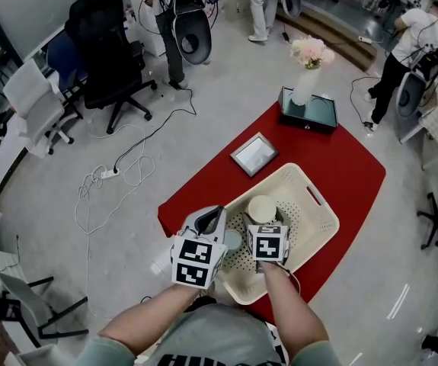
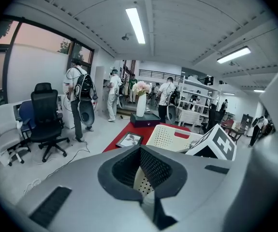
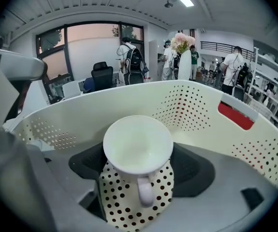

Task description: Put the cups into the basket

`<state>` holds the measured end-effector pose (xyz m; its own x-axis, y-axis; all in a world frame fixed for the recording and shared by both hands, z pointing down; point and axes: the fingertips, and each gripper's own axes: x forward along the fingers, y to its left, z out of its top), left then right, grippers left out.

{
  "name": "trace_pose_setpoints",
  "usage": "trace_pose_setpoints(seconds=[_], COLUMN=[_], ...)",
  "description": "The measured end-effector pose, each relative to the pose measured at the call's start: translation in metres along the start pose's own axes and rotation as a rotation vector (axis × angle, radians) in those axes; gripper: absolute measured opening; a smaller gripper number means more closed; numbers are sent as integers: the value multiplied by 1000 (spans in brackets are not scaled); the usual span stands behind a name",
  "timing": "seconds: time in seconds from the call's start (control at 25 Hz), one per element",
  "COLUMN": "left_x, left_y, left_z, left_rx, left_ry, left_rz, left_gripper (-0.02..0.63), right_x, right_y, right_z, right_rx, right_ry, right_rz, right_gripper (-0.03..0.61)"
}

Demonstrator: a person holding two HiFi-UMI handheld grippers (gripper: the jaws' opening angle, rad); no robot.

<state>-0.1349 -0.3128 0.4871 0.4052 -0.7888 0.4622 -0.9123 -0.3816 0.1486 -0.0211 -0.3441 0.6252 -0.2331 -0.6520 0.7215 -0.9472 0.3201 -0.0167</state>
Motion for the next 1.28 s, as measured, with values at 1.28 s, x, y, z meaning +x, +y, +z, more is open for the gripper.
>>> trace_pose_setpoints(seconds=[1.28], left_x=[-36], left_y=[-56], left_z=[7], left_rx=[85], left_ry=[-74], left_rz=[-130], left_gripper=[8], right_x=[-142], right_y=[29], right_z=[32], right_rx=[94], right_ry=[-203], right_rz=[54], right_gripper=[380])
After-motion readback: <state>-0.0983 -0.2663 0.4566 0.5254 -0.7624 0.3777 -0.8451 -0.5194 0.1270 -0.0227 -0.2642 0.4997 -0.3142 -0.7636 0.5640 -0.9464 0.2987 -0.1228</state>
